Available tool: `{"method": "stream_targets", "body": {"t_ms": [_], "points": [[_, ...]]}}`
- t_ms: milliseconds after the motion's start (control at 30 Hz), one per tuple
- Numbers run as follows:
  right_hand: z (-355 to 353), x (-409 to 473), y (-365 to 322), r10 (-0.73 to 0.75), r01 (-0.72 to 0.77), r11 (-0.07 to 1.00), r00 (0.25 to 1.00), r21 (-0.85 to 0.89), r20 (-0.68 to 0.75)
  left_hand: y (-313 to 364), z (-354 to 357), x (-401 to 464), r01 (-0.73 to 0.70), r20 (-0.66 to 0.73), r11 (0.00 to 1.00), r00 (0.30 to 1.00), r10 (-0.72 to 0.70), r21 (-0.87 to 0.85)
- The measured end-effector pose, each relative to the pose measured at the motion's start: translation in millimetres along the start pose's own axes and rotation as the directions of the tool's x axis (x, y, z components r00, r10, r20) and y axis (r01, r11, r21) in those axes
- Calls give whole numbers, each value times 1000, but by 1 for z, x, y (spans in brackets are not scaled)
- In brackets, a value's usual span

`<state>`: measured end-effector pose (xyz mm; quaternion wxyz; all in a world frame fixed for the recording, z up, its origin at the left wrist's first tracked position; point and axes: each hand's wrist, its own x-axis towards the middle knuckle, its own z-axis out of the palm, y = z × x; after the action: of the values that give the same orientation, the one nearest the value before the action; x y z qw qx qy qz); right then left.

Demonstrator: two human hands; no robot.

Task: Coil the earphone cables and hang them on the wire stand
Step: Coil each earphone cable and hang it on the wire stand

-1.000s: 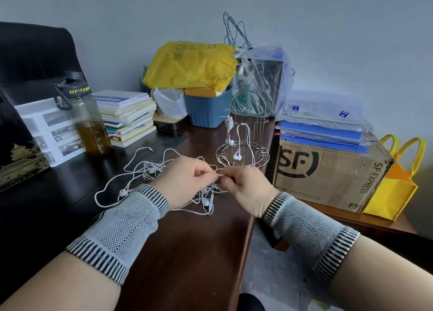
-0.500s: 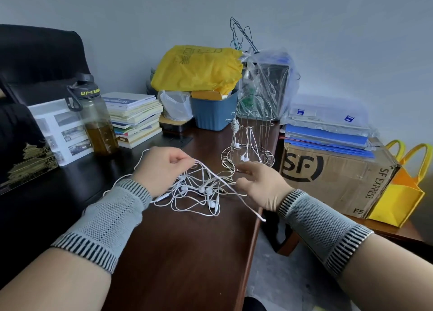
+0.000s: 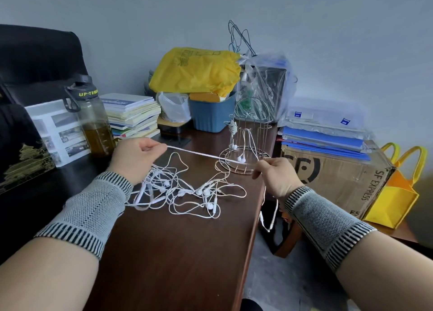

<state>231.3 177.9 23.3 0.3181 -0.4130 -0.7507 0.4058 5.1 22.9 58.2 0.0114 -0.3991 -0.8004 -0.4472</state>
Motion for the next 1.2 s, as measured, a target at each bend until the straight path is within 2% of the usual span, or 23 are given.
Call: {"method": "stream_targets", "body": {"t_ms": [133, 267, 367, 433, 533, 633, 700, 800, 933, 1000, 1067, 1133, 1200], "points": [[12, -1, -7, -20, 36, 989, 994, -141, 111, 7, 9, -8, -25, 100, 1000, 995, 25, -8], [30, -12, -34, -198, 195, 980, 953, 35, 229, 24, 29, -18, -151, 213, 988, 965, 151, -20], [39, -16, -43, -223, 185, 972, 920, 145, 322, 32, 34, -17, -185, 243, 982, 952, 187, -31], [36, -11, -41, -194, 163, 977, 947, 136, 257, 30, 28, -13, -175, 242, 985, 955, 172, -10], [21, 0, -28, -92, 86, 983, 995, 163, 33, 15, 10, 0, -91, 150, 996, 985, 88, 12], [9, 8, -15, 25, 6, 974, 991, 226, -134, 1, -2, 8, -31, 51, 999, 998, 32, -21], [11, 8, -13, 3, 13, 989, 994, 145, -110, 3, -2, 8, -41, 52, 998, 998, 43, -40], [22, 6, -24, -145, 144, 987, 989, -73, -4, 16, 8, 3, -86, 124, 993, 988, 96, -79], [41, -3, -49, -410, 426, 903, 893, -53, 188, 32, 24, -4, -179, 224, 981, 956, 190, -69], [46, -5, -54, -434, 471, 877, 862, -94, 261, 35, 29, -6, -196, 250, 977, 945, 211, -83], [44, -2, -53, -407, 443, 890, 877, -104, 254, 30, 28, -4, -179, 257, 982, 948, 189, -62], [38, 5, -45, -326, 339, 934, 937, -110, 125, 20, 21, -1, -130, 222, 991, 966, 132, -23], [27, 12, -35, -156, 157, 988, 987, 6, -43, 9, 10, 5, -55, 138, 997, 989, 62, -49]]}}
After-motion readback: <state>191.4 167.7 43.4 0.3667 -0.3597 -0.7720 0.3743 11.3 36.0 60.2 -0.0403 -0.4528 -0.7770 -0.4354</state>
